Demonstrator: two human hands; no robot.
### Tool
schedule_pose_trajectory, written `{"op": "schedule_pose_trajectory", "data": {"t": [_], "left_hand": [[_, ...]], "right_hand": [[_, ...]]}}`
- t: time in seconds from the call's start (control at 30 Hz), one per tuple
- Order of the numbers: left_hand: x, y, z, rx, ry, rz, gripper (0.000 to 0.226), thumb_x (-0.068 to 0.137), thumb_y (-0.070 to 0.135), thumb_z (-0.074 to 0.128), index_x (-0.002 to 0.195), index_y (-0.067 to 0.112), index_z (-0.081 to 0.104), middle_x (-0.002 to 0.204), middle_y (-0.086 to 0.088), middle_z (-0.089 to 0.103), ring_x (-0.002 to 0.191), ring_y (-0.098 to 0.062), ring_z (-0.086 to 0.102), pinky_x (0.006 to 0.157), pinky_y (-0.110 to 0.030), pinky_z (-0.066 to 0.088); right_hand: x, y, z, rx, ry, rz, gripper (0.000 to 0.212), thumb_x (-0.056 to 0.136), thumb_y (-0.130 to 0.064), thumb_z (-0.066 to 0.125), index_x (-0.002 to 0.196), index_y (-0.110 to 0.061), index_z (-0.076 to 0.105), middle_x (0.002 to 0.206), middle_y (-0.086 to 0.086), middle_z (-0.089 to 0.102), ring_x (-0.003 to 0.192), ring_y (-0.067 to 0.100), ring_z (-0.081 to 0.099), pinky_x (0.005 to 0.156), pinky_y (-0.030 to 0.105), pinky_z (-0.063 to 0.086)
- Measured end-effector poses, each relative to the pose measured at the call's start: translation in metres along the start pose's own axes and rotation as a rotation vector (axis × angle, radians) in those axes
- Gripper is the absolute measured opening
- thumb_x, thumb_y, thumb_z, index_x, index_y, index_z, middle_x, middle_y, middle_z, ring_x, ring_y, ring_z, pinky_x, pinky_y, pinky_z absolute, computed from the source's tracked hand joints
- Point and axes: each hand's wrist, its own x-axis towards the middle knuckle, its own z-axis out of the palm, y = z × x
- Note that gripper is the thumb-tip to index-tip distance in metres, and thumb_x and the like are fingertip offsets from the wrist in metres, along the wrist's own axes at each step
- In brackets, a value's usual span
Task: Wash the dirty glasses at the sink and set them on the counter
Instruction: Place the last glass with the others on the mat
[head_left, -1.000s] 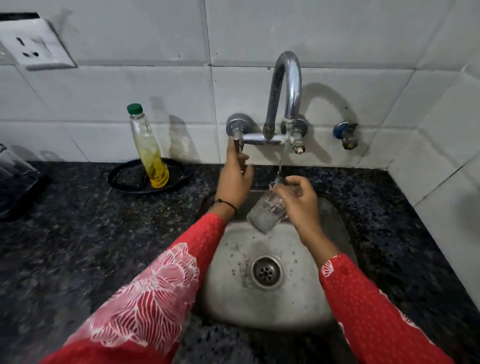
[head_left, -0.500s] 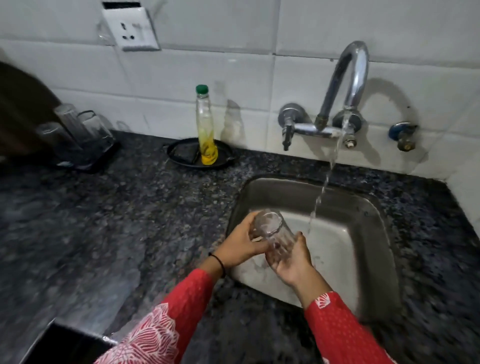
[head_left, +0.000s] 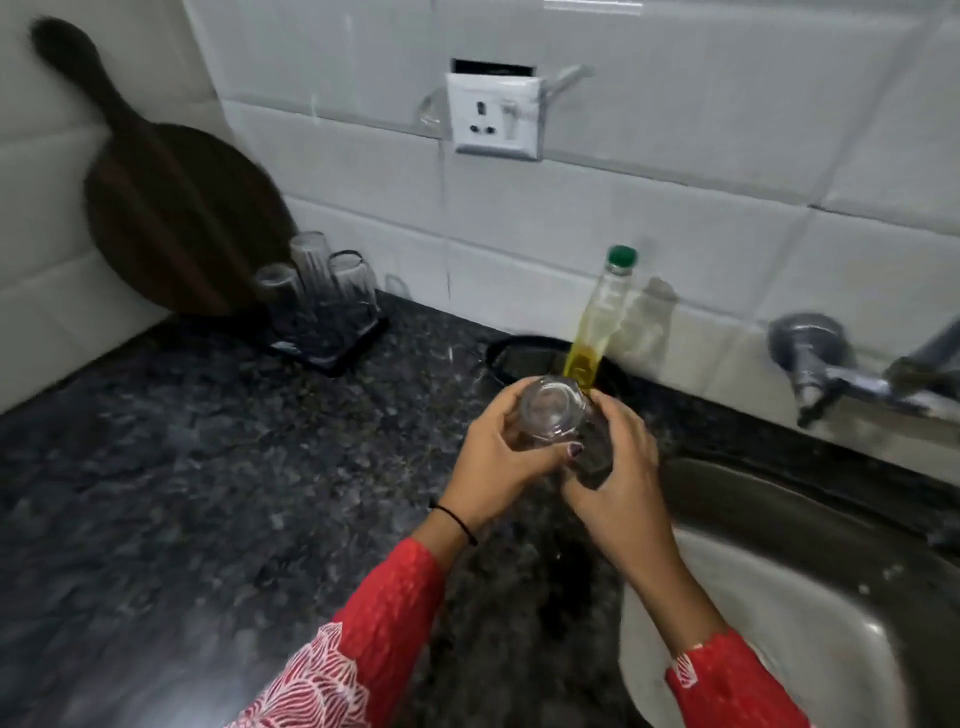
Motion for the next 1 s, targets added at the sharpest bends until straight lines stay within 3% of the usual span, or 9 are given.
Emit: {"op": "schedule_pose_trajectory", "data": {"t": [0.17, 0.23, 0.3, 0.4, 0.5, 0.63, 0.77, 1.0], "left_hand": [[0.058, 0.005, -0.111, 0.082, 0.078, 0.079, 0.065, 0.07, -0.006, 0.078, 0.125, 0.018, 0.052, 0.12, 0.005, 0.063, 0.111, -0.003, 0.06, 0.097, -0.025, 0.048], [0.081, 0.001, -0.151, 0.11, 0.103, 0.085, 0.069, 0.072, -0.006, 0.075, 0.131, 0.017, 0.047, 0.127, 0.003, 0.059, 0.116, -0.004, 0.058, 0.1, -0.025, 0.047], [0.106, -0.007, -0.19, 0.088, 0.123, 0.058, 0.073, 0.074, -0.009, 0.072, 0.135, 0.018, 0.041, 0.133, 0.001, 0.054, 0.119, -0.001, 0.055, 0.1, -0.022, 0.046], [0.134, -0.021, -0.241, 0.06, 0.19, 0.019, 0.069, 0.077, -0.008, 0.07, 0.132, 0.02, 0.039, 0.139, -0.001, 0.048, 0.126, -0.005, 0.048, 0.101, -0.021, 0.044], [0.151, -0.041, -0.285, 0.131, 0.262, -0.039, 0.054, 0.084, -0.005, 0.064, 0.131, 0.013, 0.044, 0.13, 0.002, 0.051, 0.121, -0.005, 0.049, 0.09, -0.006, 0.042], [0.16, -0.072, -0.322, 0.19, 0.278, -0.116, 0.047, 0.09, -0.002, 0.056, 0.134, 0.007, 0.045, 0.136, -0.004, 0.051, 0.129, -0.016, 0.047, 0.104, -0.02, 0.04], [0.163, -0.089, -0.333, 0.19, 0.266, -0.183, 0.048, 0.092, -0.007, 0.049, 0.138, 0.003, 0.042, 0.14, -0.008, 0.049, 0.124, -0.015, 0.05, 0.098, -0.011, 0.04], [0.162, -0.101, -0.338, 0.131, 0.266, -0.22, 0.048, 0.092, -0.012, 0.043, 0.138, 0.002, 0.042, 0.139, -0.007, 0.049, 0.123, -0.012, 0.049, 0.097, -0.01, 0.04]], "right_hand": [[0.078, -0.053, 0.111, 0.116, -0.012, -0.14, 0.07, 0.071, -0.008, 0.077, 0.134, -0.01, 0.047, 0.13, 0.001, 0.052, 0.123, 0.019, 0.051, 0.107, 0.03, 0.04], [0.104, -0.068, 0.154, 0.167, -0.038, -0.145, 0.068, 0.073, -0.01, 0.077, 0.134, -0.008, 0.048, 0.133, 0.006, 0.054, 0.124, 0.017, 0.052, 0.106, 0.028, 0.041], [0.129, -0.083, 0.196, 0.254, -0.07, -0.123, 0.066, 0.072, -0.018, 0.074, 0.133, -0.008, 0.049, 0.132, 0.007, 0.057, 0.122, 0.016, 0.055, 0.105, 0.028, 0.043], [0.16, -0.1, 0.254, 0.466, -0.131, -0.004, 0.056, 0.067, -0.027, 0.071, 0.121, -0.022, 0.055, 0.117, 0.003, 0.066, 0.11, 0.016, 0.063, 0.098, 0.043, 0.05], [0.18, -0.107, 0.305, 0.541, -0.148, 0.092, 0.051, 0.063, -0.029, 0.074, 0.11, -0.029, 0.057, 0.104, 0.003, 0.068, 0.097, 0.019, 0.068, 0.091, 0.048, 0.054], [0.193, -0.105, 0.351, 0.517, -0.158, 0.103, 0.061, 0.063, -0.035, 0.077, 0.119, -0.02, 0.058, 0.113, 0.008, 0.066, 0.097, 0.019, 0.067, 0.089, 0.043, 0.055], [0.198, -0.093, 0.377, 0.436, -0.166, 0.08, 0.063, 0.065, -0.028, 0.081, 0.123, -0.023, 0.056, 0.118, 0.001, 0.062, 0.105, 0.014, 0.064, 0.092, 0.043, 0.053], [0.195, -0.081, 0.39, 0.351, -0.183, 0.075, 0.067, 0.067, -0.03, 0.082, 0.127, -0.024, 0.054, 0.114, -0.001, 0.063, 0.103, 0.013, 0.063, 0.091, 0.038, 0.053]]}}
